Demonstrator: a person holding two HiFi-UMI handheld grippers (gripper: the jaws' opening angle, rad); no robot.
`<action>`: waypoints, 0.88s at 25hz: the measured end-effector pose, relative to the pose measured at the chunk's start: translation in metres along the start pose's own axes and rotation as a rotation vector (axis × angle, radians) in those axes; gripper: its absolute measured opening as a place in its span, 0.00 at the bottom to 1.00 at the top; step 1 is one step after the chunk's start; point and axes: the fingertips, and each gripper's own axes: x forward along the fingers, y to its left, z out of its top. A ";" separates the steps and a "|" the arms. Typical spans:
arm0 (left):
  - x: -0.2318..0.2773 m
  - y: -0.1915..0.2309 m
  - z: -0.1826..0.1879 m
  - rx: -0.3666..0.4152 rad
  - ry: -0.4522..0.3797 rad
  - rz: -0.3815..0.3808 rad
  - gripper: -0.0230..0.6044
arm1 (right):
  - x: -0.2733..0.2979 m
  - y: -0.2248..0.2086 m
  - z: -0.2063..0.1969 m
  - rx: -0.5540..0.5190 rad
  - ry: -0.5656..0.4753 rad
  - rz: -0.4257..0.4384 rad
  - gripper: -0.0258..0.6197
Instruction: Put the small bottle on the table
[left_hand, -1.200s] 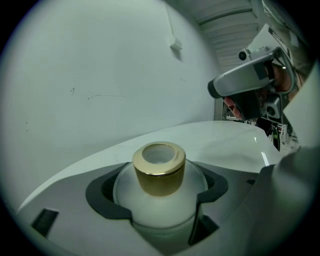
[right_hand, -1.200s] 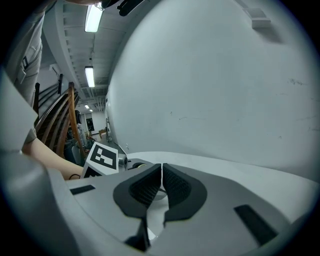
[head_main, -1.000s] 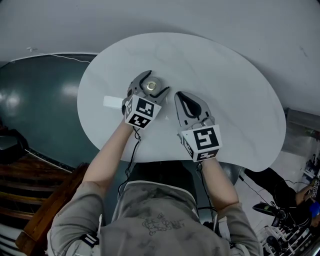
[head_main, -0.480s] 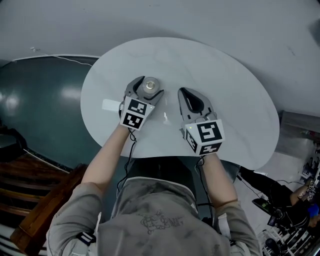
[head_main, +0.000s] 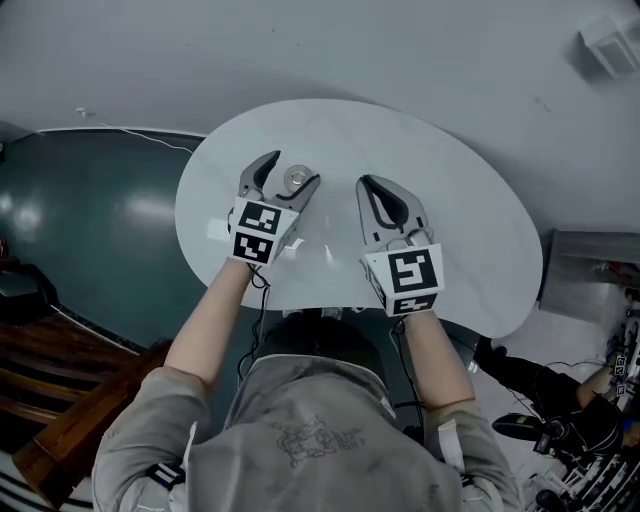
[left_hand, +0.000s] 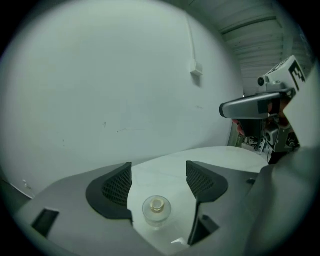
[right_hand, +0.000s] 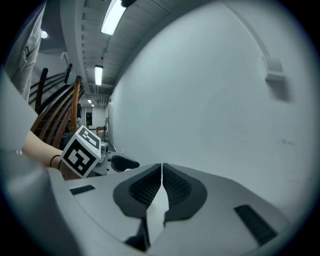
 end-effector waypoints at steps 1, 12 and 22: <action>-0.009 0.002 0.012 0.008 -0.021 0.020 0.59 | -0.006 0.001 0.010 -0.006 -0.015 -0.001 0.09; -0.092 -0.015 0.126 0.085 -0.226 0.122 0.19 | -0.075 -0.013 0.093 0.034 -0.174 0.007 0.09; -0.177 -0.057 0.178 0.119 -0.379 0.118 0.09 | -0.149 0.018 0.142 -0.033 -0.291 0.073 0.09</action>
